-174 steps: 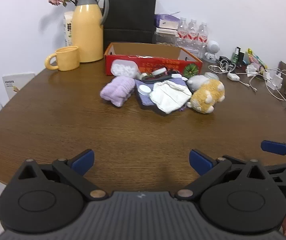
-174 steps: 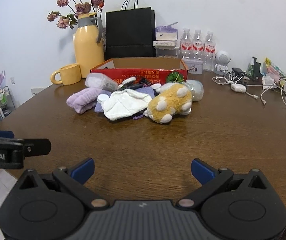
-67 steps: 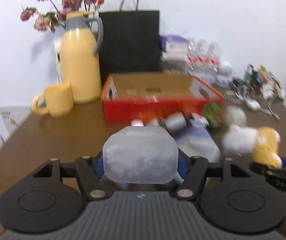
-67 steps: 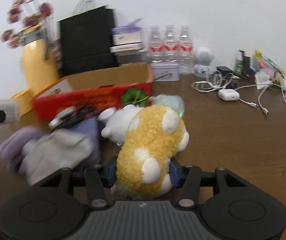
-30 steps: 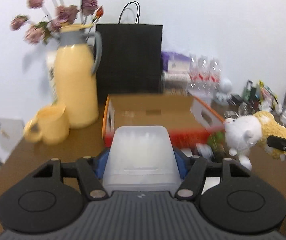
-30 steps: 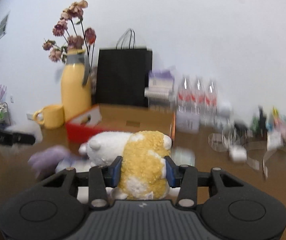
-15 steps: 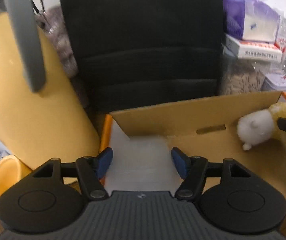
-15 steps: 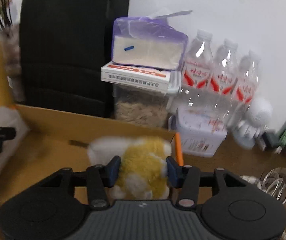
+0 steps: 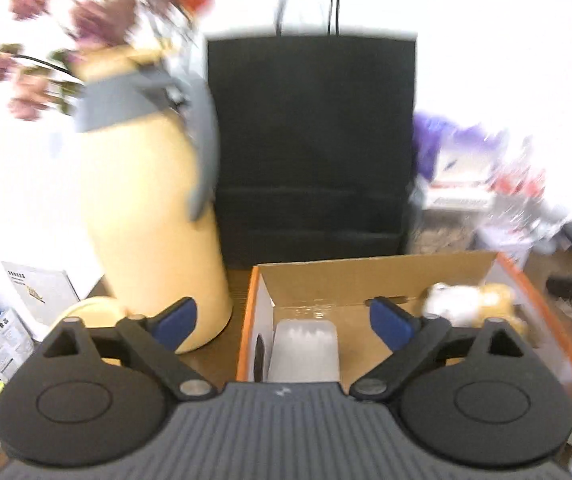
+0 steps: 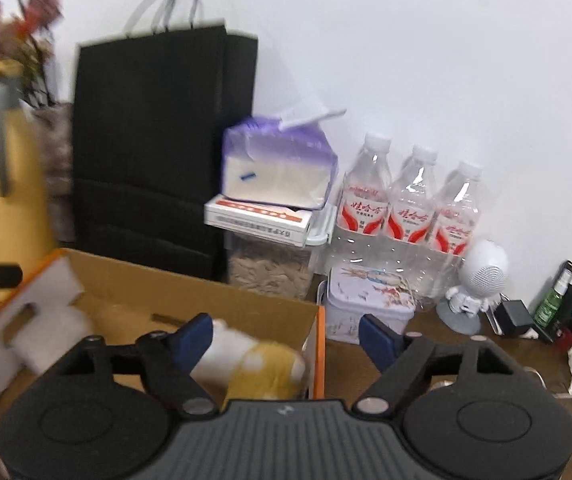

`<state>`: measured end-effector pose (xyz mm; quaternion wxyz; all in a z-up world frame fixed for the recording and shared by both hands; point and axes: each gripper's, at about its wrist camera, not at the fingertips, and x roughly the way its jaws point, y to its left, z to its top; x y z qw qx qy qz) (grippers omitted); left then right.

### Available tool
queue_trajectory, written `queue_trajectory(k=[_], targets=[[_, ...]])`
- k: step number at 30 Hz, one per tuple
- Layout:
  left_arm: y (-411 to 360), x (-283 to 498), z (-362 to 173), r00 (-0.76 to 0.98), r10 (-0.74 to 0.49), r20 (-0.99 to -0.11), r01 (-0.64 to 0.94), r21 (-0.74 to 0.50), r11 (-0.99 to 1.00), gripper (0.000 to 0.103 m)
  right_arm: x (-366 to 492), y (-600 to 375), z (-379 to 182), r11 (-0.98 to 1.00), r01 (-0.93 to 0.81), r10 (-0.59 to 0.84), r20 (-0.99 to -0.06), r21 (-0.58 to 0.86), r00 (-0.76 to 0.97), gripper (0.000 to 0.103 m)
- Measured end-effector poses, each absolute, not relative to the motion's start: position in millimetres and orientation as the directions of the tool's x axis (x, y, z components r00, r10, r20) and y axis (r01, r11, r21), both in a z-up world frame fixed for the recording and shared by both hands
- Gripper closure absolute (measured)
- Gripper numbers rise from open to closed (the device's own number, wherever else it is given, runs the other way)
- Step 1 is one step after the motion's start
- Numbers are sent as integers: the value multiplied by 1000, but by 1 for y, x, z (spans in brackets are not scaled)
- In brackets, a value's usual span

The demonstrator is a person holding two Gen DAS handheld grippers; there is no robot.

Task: Organize objects
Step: 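Move both open tools back to the pile on the table, then grasp the lavender towel with the left tool while the right tool grasps the clear plastic bag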

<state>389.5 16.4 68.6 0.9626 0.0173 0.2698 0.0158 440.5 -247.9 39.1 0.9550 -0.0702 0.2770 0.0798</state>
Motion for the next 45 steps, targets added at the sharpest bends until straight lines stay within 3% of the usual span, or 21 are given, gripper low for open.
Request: queue_trajectory(k=[3, 7, 13, 17, 23, 27, 29, 34, 38, 39, 42, 43, 45], targets=[[27, 315, 71, 897, 0, -441, -7, -13, 1000, 0, 379, -260, 41, 976, -214, 164, -521, -37, 838, 16], [26, 220, 49, 917, 5, -398, 1, 16, 1000, 0, 287, -270, 25, 980, -196, 185, -496, 30, 848, 16], [28, 108, 8, 890, -55, -452, 37, -48, 998, 0, 151, -277, -9, 972, -182, 232, -492, 148, 839, 10], [21, 63, -23, 841, -44, -540, 55, 4, 999, 0, 93, -285, -27, 969, -207, 249, -540, 137, 804, 10], [24, 66, -16, 873, -21, -487, 33, 15, 999, 0, 60, -286, -31, 969, -208, 248, -550, 135, 798, 10], [22, 80, -22, 868, -14, -496, 35, 34, 999, 15, 71, -289, -31, 977, -162, 210, -519, 136, 829, 12], [22, 94, -28, 857, -4, -515, 39, 56, 998, 21, 83, -293, -33, 979, -151, 200, -519, 135, 831, 13], [23, 144, -39, 853, 14, -521, 44, 99, 994, 21, 135, -301, -35, 993, -101, 120, -515, 65, 849, 16], [20, 190, -55, 823, 33, -567, 56, 138, 989, 24, 192, -311, -41, 990, -88, 134, -519, 112, 844, 17], [18, 199, -57, 818, 22, -575, 70, 139, 988, 27, 208, -312, -42, 989, -79, 132, -523, 121, 842, 17], [13, 221, -61, 796, 9, -606, 109, 157, 982, 66, 256, -315, -48, 991, -53, 112, -525, 126, 843, 21], [13, 224, -61, 793, 8, -609, 108, 154, 982, 74, 270, -316, -50, 991, -42, 102, -522, 126, 847, 21], [13, 222, -59, 797, -8, -604, 116, 139, 984, 78, 294, -320, -56, 989, -9, 86, -519, 149, 851, 25]])
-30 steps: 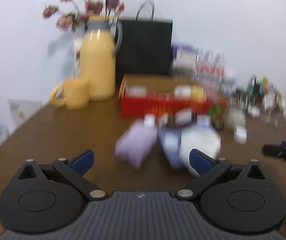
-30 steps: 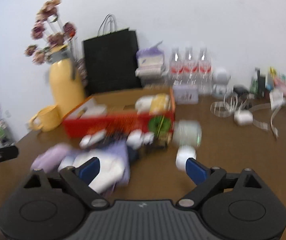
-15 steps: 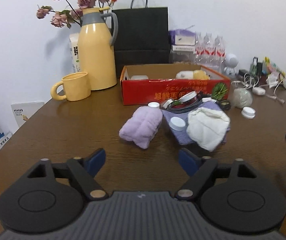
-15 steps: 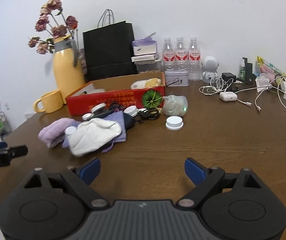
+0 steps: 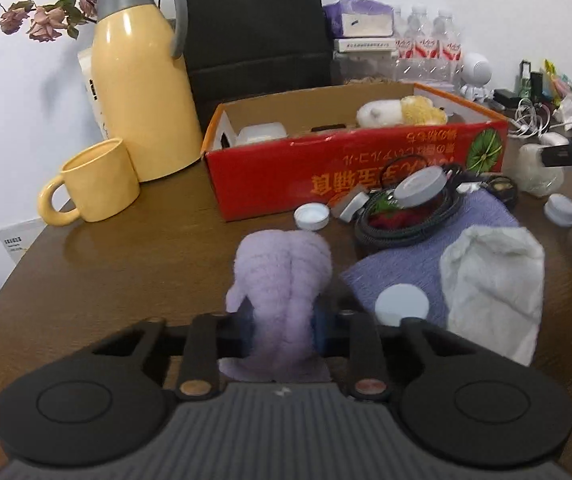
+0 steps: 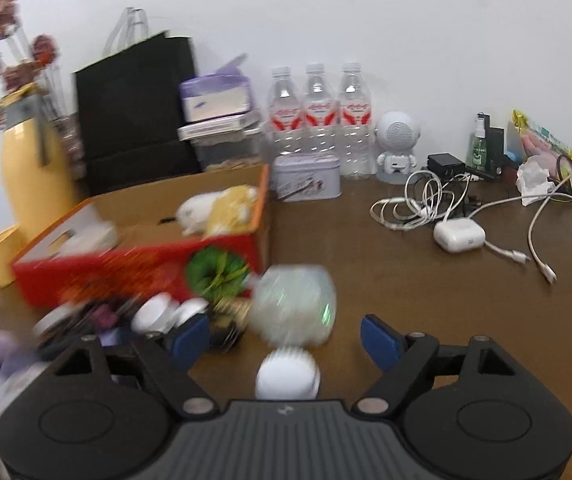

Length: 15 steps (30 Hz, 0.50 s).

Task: Organize objects
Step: 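Grasp the lavender towel with the left tool while the right tool grasps the clear plastic bag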

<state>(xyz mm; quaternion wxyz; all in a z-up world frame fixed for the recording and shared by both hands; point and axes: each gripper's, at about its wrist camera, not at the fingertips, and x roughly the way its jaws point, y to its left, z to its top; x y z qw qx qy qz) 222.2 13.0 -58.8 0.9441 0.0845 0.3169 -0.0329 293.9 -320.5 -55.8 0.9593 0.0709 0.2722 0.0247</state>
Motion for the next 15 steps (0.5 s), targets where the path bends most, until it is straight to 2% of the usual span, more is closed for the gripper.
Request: queue_trajectory(k=[1, 3, 8, 12, 15], targets=[[15, 220, -56, 800, -15, -599, 108, 119, 987, 79, 303, -322, -60, 985, -4, 94, -520, 171, 849, 30], [22, 215, -51, 800, -12, -600, 69, 72, 995, 80, 317, -324, -67, 980, 0, 111, -545, 199, 831, 65], [33, 197, -33, 814, 1, -581, 2, 6, 1000, 81, 309, -316, -68, 986, -14, 102, -532, 167, 840, 73], [32, 171, -14, 834, 22, -551, -23, 5, 1000, 81, 274, -312, -48, 989, -14, 84, -480, 149, 873, 74], [29, 144, -1, 849, 1, -528, -8, -10, 1000, 81, 226, -308, -30, 977, -73, 157, -434, 203, 887, 74]])
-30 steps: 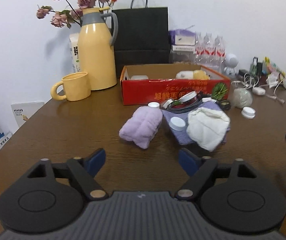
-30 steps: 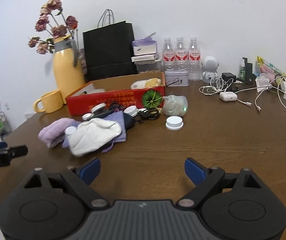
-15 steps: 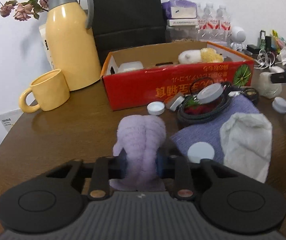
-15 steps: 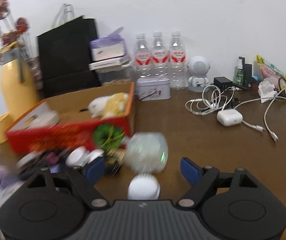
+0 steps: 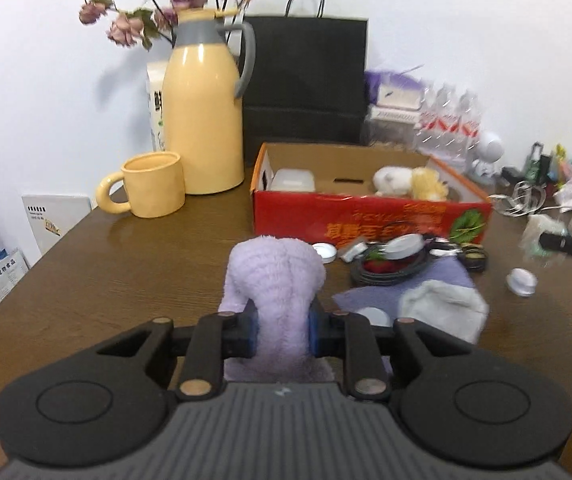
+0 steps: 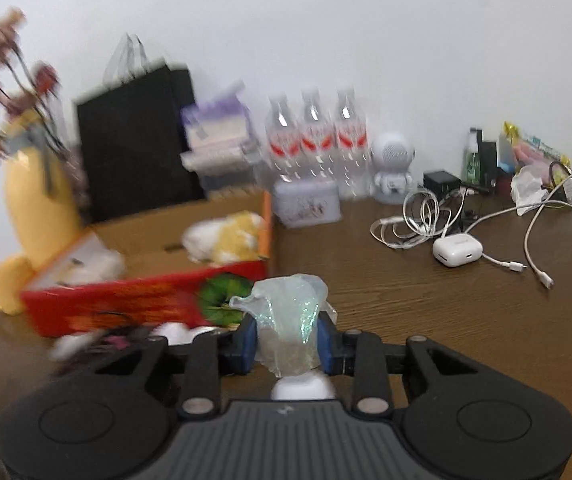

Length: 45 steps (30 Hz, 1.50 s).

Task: Organize objects
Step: 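Grasp the lavender towel with the left tool while the right tool grasps the clear plastic bag, then carry the towel and bag into the red cardboard box and release both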

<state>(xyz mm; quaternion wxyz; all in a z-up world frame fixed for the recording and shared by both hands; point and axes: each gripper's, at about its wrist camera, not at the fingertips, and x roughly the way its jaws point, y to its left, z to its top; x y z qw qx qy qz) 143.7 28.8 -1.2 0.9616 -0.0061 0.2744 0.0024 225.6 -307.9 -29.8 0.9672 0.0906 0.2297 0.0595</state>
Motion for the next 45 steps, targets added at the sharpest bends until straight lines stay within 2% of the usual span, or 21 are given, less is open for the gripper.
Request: queue_trajectory(k=[4, 8, 16, 24, 28, 32, 36, 38, 41, 43, 44, 45], targets=[[19, 107, 5, 852, -76, -519, 62, -44, 997, 81, 160, -288, -22, 942, -229, 320, -459, 244, 829, 74], [11, 79, 4, 843, -147, -518, 124, -79, 989, 80, 110, -270, -26, 925, -300, 378, -503, 232, 777, 74], [19, 57, 1, 838, -168, -519, 137, -99, 986, 80, 74, -265, -32, 937, -270, 348, -533, 221, 772, 74], [24, 87, 10, 822, -202, -533, 158, -127, 979, 80, 97, -259, -22, 947, -283, 319, -548, 151, 774, 74], [27, 145, 47, 827, -263, -497, 242, -108, 964, 80, 137, -271, 15, 937, -324, 346, -496, 134, 797, 74], [18, 248, 82, 831, -273, -485, 261, -93, 961, 80, 217, -279, 57, 929, -360, 359, -446, 85, 820, 73], [-2, 362, 72, 774, -262, -576, 255, -95, 962, 79, 329, -273, 64, 937, -341, 324, -554, 75, 767, 73], [-10, 419, 54, 715, -262, -648, 240, -124, 963, 79, 376, -264, 54, 941, -333, 295, -621, 58, 726, 73], [-20, 474, 25, 677, -245, -694, 219, -127, 967, 77, 428, -249, 30, 945, -328, 237, -715, 12, 658, 70], [-26, 493, 8, 671, -216, -710, 211, -97, 973, 69, 445, -246, 15, 947, -323, 208, -747, -9, 631, 66], [-27, 503, 0, 658, -209, -723, 214, -86, 973, 64, 451, -246, 9, 949, -316, 196, -764, -11, 615, 60], [-27, 510, -8, 646, -209, -734, 214, -89, 973, 54, 455, -247, 4, 951, -310, 191, -775, -7, 602, 56]])
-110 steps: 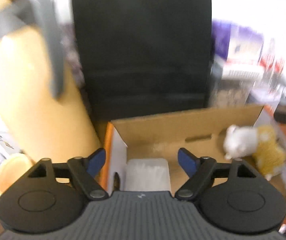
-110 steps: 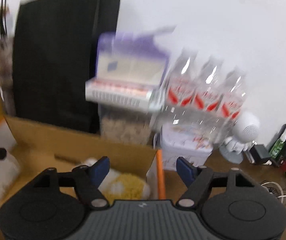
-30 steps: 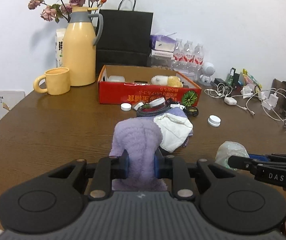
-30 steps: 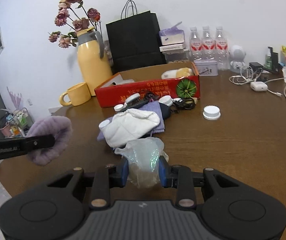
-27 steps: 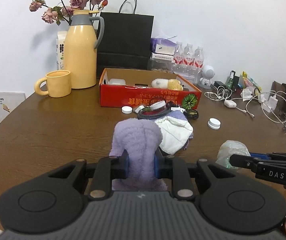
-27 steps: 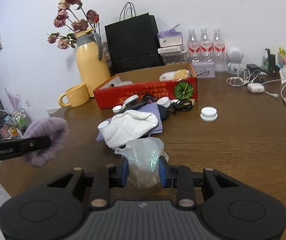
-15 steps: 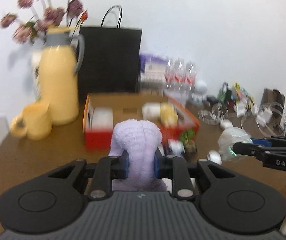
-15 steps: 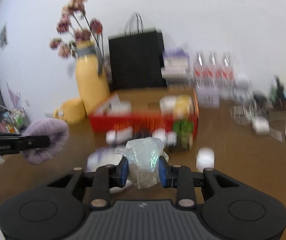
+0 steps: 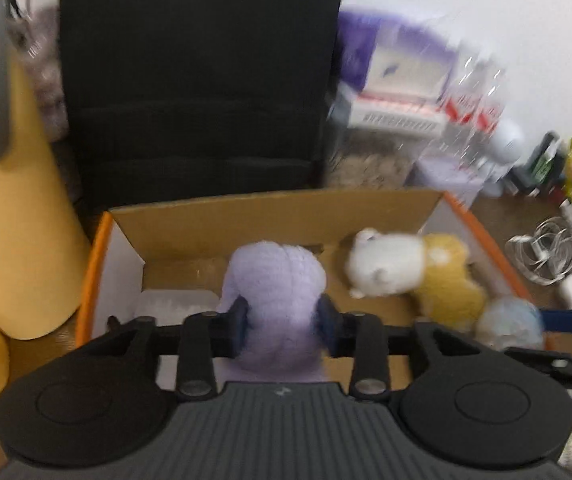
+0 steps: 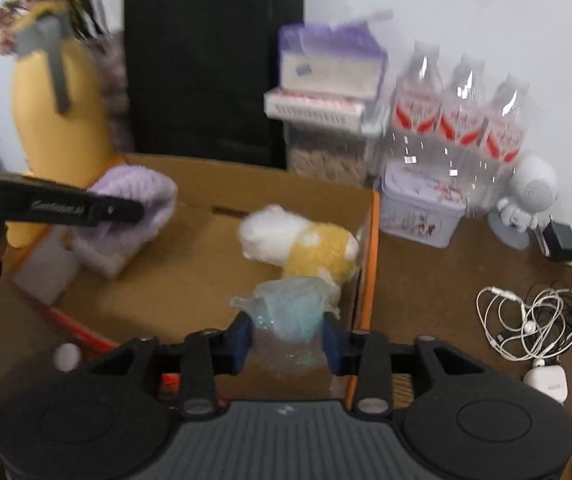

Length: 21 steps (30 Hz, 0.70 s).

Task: Organize objects
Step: 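Carry the towel and bag into the red cardboard box and release both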

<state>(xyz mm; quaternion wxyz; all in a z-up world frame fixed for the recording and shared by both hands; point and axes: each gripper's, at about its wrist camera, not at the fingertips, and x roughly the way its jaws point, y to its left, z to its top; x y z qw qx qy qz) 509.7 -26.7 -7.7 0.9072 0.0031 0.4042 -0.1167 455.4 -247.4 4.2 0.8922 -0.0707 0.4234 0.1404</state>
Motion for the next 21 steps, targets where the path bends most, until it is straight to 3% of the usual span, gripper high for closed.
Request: queue_trajectory(k=[4, 8, 13, 17, 19, 21], targets=[[-18, 516, -15, 665, -222, -713, 212, -105, 972, 33, 457, -251, 9, 952, -306, 205, -732, -4, 649, 44], [-15, 503, 2, 687, -222, -692, 217, -96, 971, 31, 455, -253, 25, 953, -304, 211, -689, -14, 693, 41], [-13, 464, 34, 726, -209, -656, 237, -47, 970, 18, 443, -252, 33, 951, -308, 232, -676, 8, 699, 41], [-10, 421, 51, 733, -201, -650, 243, -26, 970, 14, 423, -257, 33, 953, -300, 247, -687, 44, 683, 41], [-3, 389, 57, 734, -215, -644, 242, -48, 969, 3, 403, -261, 38, 955, -288, 261, -675, 75, 690, 40], [8, 350, 59, 745, -255, -617, 263, -79, 961, 0, 376, -264, 42, 946, -312, 296, -643, 92, 707, 37]])
